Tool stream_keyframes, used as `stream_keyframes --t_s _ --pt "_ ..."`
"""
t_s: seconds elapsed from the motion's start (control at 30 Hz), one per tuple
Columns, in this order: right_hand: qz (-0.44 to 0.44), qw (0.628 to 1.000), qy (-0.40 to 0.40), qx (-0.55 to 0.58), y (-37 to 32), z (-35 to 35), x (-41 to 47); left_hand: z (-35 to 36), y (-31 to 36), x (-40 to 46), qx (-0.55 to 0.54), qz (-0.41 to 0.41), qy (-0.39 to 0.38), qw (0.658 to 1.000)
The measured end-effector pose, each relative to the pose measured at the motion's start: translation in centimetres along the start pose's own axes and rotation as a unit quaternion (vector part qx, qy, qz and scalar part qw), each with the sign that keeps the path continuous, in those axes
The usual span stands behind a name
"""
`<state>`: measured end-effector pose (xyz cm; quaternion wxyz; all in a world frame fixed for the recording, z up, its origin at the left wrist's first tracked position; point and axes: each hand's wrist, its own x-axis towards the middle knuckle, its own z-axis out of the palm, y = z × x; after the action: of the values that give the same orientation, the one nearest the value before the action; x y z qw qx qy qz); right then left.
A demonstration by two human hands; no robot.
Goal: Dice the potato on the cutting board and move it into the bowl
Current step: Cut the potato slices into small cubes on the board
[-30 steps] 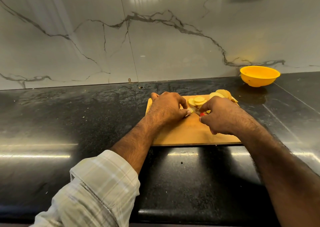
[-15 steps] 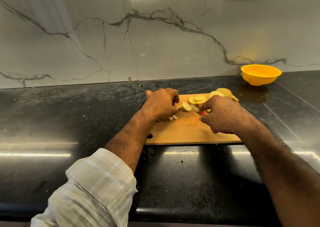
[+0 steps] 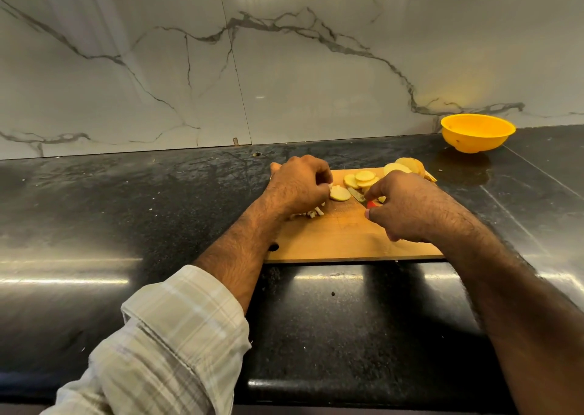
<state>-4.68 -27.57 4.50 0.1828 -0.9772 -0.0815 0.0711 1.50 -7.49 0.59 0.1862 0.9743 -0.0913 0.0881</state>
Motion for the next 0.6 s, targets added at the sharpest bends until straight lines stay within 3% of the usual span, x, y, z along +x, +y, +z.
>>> stream_keyframes --t_s 0.13,0.3,0.6 --pt "0.000 1.000 0.004 0.000 0.0 0.1 0.0 0.0 0.5 -0.4 0.068 -0.012 -0.009 0.998" --pt "0.001 1.000 0.005 -0.002 0.1 0.2 0.2 -0.3 0.6 -0.4 0.054 -0.008 -0.024 0.998" --pt "-0.013 1.000 0.016 -0.009 0.3 0.3 0.1 1.1 2.1 -0.5 0.096 -0.015 0.035 0.995"
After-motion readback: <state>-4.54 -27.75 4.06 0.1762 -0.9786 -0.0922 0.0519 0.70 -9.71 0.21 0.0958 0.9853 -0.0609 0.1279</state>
